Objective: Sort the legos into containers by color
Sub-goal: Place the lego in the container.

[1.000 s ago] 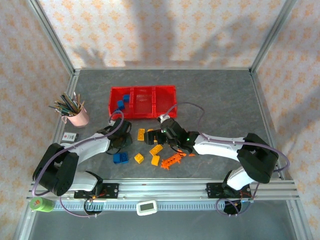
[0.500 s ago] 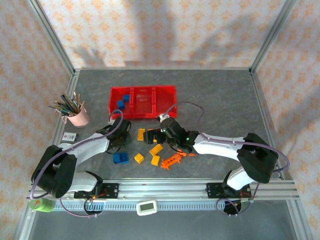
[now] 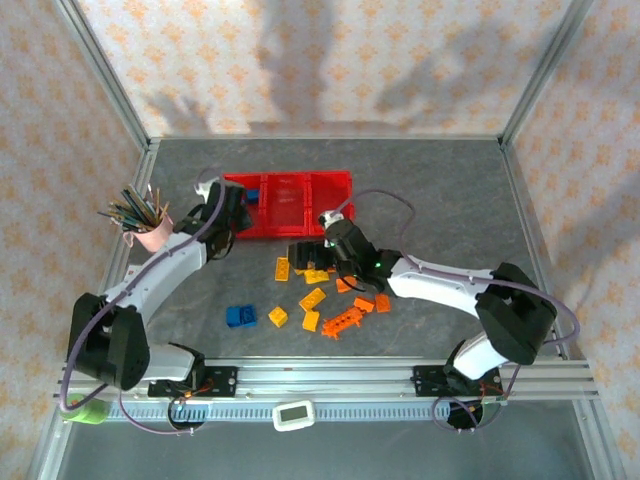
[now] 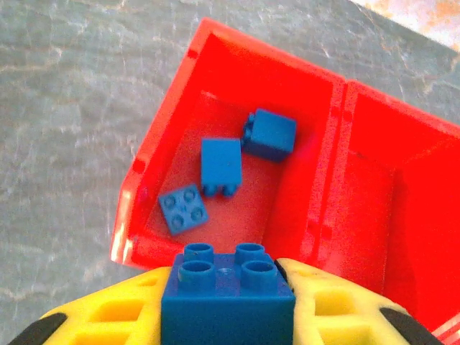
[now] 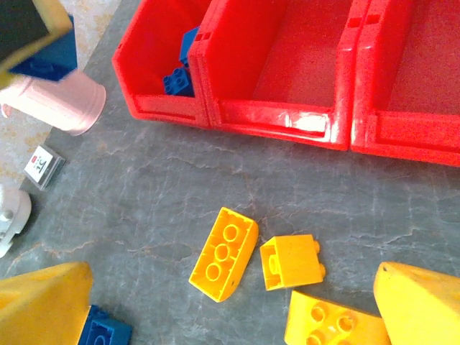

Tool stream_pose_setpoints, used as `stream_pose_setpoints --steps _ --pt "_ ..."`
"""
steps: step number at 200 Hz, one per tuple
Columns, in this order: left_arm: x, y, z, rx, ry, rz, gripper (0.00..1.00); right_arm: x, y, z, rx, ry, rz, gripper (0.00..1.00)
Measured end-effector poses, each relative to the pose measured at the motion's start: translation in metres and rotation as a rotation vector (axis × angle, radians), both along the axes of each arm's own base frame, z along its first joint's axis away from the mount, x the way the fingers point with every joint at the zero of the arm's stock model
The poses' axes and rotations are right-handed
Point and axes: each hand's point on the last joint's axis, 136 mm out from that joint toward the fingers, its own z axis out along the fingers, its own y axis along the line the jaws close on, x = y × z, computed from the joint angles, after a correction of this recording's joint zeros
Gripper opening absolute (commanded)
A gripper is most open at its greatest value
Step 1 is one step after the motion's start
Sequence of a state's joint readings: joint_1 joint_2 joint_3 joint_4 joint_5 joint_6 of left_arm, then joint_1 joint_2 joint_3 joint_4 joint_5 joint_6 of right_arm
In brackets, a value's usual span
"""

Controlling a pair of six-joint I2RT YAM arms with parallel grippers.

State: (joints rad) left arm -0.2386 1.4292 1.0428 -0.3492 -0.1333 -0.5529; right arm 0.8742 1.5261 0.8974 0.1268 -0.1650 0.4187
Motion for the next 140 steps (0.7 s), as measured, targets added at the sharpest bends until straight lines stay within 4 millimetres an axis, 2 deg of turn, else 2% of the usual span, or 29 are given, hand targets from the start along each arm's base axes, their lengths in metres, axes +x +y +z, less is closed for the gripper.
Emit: stream_pose_setpoints --steps 23,61,78,111,140 --pt "0.028 0.006 -0.007 0.028 0.023 0.008 0.21 0.007 0.000 0.002 0.002 -0.006 -0.010 1.00" --pt "0.066 0.008 -0.033 0.064 0.088 0.007 0.22 0.011 0.002 0.011 0.007 -0.030 -0.009 1.00" --pt "0.080 0.006 -0.043 0.076 0.107 -0.003 0.34 0.012 0.002 0.010 0.000 -0.036 -0.007 1.00" --pt "0.100 0.002 -0.055 0.105 0.138 -0.028 0.51 0.015 0.001 0.014 -0.008 -0.051 -0.005 1.00" --pt "0.101 0.002 -0.055 0.114 0.152 -0.036 0.61 0.017 0.004 0.022 -0.006 -0.073 0.004 1.00"
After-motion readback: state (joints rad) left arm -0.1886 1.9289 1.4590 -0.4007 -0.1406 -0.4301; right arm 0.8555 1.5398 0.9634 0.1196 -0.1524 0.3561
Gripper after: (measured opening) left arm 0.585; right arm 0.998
